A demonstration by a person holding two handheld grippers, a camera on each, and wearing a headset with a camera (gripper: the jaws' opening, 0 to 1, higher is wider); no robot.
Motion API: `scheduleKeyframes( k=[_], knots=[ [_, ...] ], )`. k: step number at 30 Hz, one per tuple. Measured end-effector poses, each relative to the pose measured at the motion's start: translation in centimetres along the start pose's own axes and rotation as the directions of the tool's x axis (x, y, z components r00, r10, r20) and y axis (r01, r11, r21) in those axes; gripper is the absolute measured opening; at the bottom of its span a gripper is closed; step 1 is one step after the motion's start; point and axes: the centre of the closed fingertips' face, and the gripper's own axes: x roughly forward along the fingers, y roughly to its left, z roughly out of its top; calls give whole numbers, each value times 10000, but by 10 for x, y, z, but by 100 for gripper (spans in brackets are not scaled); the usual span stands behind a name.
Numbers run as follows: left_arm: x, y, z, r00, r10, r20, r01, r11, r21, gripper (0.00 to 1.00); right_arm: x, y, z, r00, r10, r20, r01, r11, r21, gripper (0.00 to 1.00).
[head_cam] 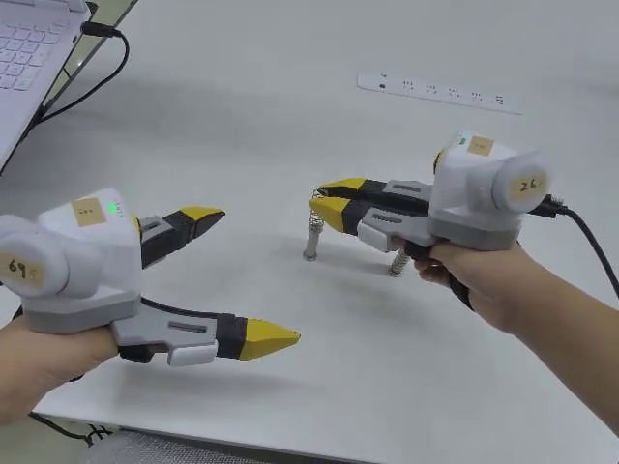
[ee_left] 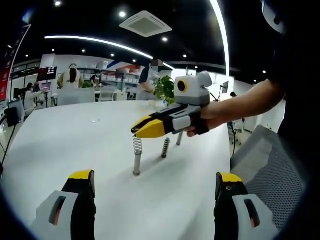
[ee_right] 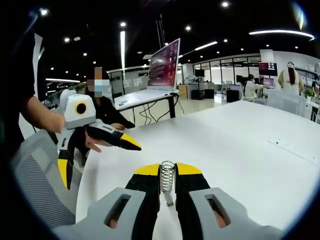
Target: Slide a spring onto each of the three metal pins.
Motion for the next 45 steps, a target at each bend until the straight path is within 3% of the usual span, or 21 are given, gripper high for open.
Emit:
scheduleKeyframes(
  k=[11,24,27,30,45],
  knots=[
    [2,0,-1,10000,-41,-51,41,10000,-5,98,-1,-3,-6,9999,-105,77,103,9994,341,8],
    [2,0,-2,10000,-46,-82,47,10000,80,98,3,-2,-12,10000,6,-77,-5,9999,122,8],
    [3,0,-2,10000,-36,-80,37,10000,67,98,2,-1,-12,9999,58,-115,-59,10000,-74,8],
    [3,0,-2,9999,-38,-110,39,9999,98,98,3,1,-19,9987,163,-491,-193,9979,-614,8],
    [2,0,-2,9999,15,-162,-13,9999,151,98,1,-2,-25,9985,69,-550,-96,9987,-494,8]
  ],
)
